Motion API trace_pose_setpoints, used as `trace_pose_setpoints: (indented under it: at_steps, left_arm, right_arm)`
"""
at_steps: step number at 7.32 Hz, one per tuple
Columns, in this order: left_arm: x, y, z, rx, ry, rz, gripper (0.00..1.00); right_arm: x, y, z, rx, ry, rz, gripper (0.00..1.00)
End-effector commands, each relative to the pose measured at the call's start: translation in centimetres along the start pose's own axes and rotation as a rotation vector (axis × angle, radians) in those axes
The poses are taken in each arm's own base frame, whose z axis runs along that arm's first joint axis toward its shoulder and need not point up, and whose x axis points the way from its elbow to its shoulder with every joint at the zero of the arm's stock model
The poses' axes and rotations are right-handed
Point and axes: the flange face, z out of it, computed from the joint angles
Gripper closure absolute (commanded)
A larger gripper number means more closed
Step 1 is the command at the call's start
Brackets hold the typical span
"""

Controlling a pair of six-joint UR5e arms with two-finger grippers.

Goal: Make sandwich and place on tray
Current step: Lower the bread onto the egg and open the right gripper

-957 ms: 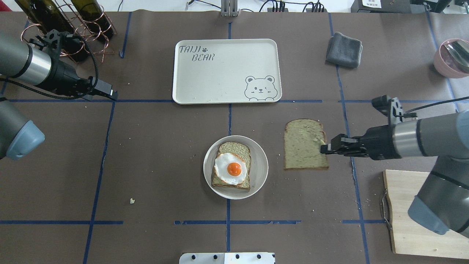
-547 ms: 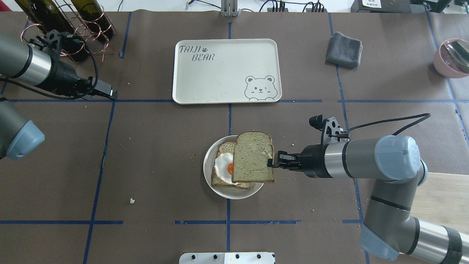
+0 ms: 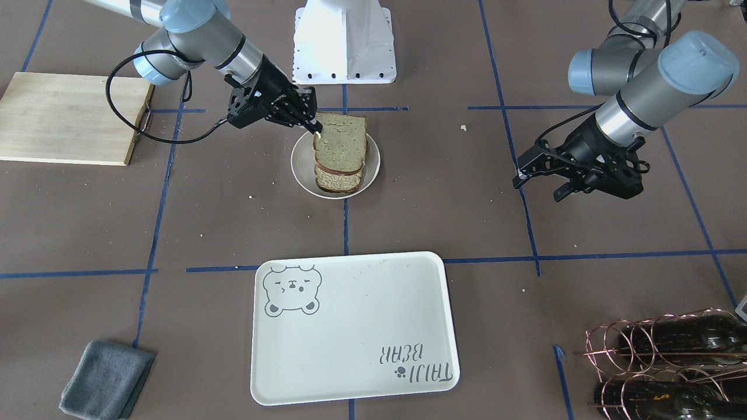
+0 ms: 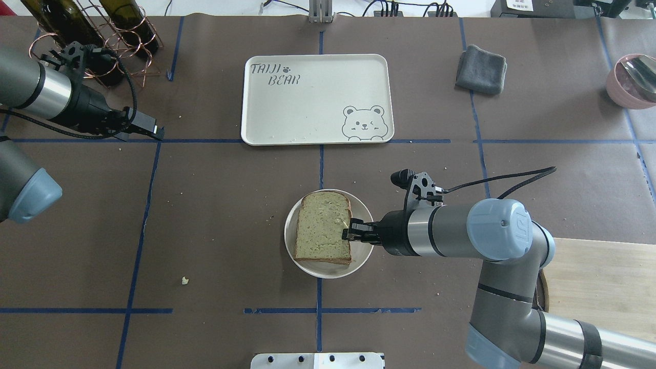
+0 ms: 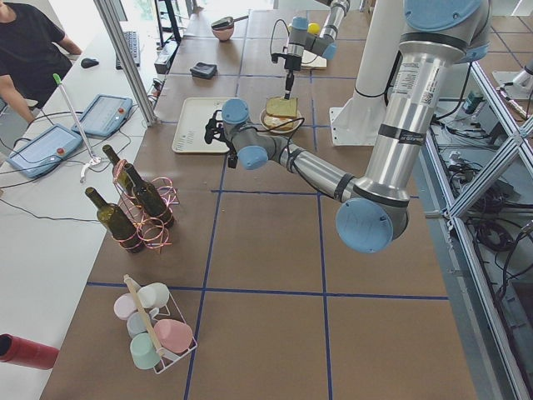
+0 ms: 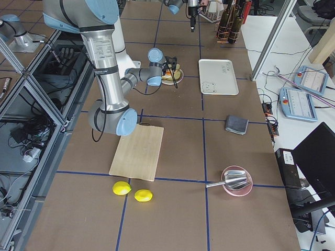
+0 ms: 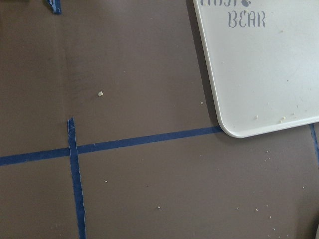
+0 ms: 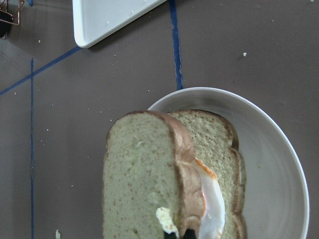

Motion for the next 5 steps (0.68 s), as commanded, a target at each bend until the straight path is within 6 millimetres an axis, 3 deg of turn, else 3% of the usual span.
trace_pose_setpoints:
  at_steps: [1,4,5]
  left_arm:
    - [-0.02,0.02,0.08,-0.001,-0.001,0.000,0.00]
    - [-0.02,0.02,0.08,-0.001,-0.001,-0.002,0.00]
    - [0.06,-0.03,0.06,0.000,0.000,-0.001,0.00]
  right_arm:
    - [0.41,-0.52,1.53,0.024,0.024,0.003,1.00]
    - [0.82,-0.93,1.95,0.055,0.035,0.006,1.00]
    - [0.97,-1.02,2.16,0.060,0.039,0.009,0.38]
